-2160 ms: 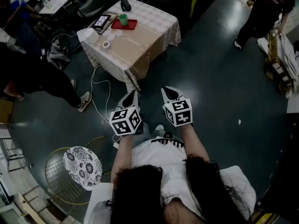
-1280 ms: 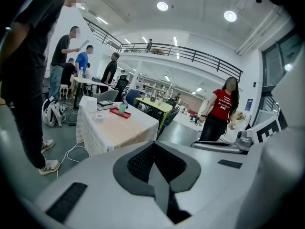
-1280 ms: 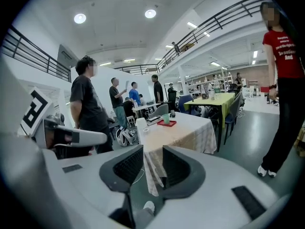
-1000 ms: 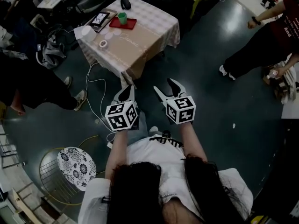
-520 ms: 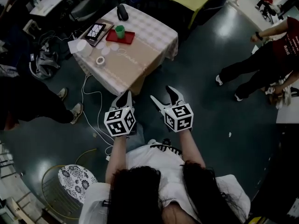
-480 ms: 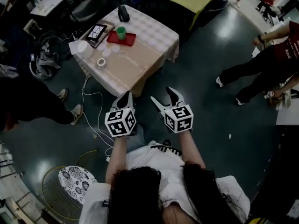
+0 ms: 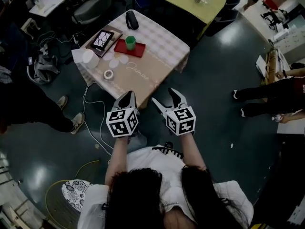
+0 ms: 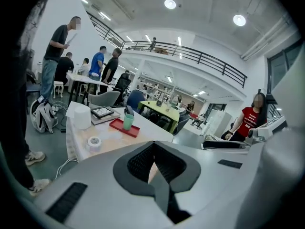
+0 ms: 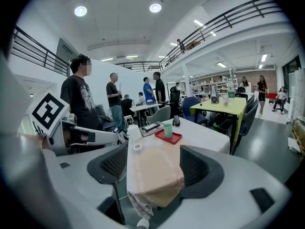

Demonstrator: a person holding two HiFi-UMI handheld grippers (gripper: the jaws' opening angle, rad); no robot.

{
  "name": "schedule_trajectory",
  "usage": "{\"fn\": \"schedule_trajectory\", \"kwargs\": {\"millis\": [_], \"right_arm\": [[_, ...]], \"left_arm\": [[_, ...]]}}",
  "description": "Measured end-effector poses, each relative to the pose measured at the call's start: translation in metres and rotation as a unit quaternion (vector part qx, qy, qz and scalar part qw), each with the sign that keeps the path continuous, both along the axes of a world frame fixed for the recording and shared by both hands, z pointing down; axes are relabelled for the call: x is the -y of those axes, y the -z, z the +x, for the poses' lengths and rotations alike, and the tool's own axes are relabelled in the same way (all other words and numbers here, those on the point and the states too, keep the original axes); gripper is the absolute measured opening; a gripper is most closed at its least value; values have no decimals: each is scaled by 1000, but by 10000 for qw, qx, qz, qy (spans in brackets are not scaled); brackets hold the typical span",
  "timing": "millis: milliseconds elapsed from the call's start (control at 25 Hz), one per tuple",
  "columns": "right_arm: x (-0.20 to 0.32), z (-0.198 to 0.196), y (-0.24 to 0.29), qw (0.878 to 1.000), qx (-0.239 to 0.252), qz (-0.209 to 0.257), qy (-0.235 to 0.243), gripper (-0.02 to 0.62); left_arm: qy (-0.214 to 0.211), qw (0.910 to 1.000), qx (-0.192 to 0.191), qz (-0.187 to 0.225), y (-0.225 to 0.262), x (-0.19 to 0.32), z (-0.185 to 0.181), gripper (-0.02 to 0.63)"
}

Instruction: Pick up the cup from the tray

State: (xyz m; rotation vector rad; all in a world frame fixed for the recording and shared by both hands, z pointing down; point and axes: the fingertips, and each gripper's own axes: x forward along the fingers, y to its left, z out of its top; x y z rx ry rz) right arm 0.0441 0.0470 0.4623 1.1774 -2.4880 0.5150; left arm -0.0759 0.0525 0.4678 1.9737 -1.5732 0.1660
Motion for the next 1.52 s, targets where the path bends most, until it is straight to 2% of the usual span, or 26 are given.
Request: {"fn": "schedule_trajectory", "kwargs": {"millis": [280,640,1000,1520], "right_arm": [[36,-34,3,10000,-38,18,-35,336],[70,-66,4,9998,-145,105,-83,341],[113,-85,-4,9997,-193,83,108,348],[213,-116,-29,9978,-361,-203,520,356]], "left_arm": [[-180,9998,39,84,8,36,-30,5],[-231,9996,151,35,5,57,-58,5],[68,9999,107,-52,-3,86,-78,5],[415,9983,154,-381,-22,167,-93,5]]}}
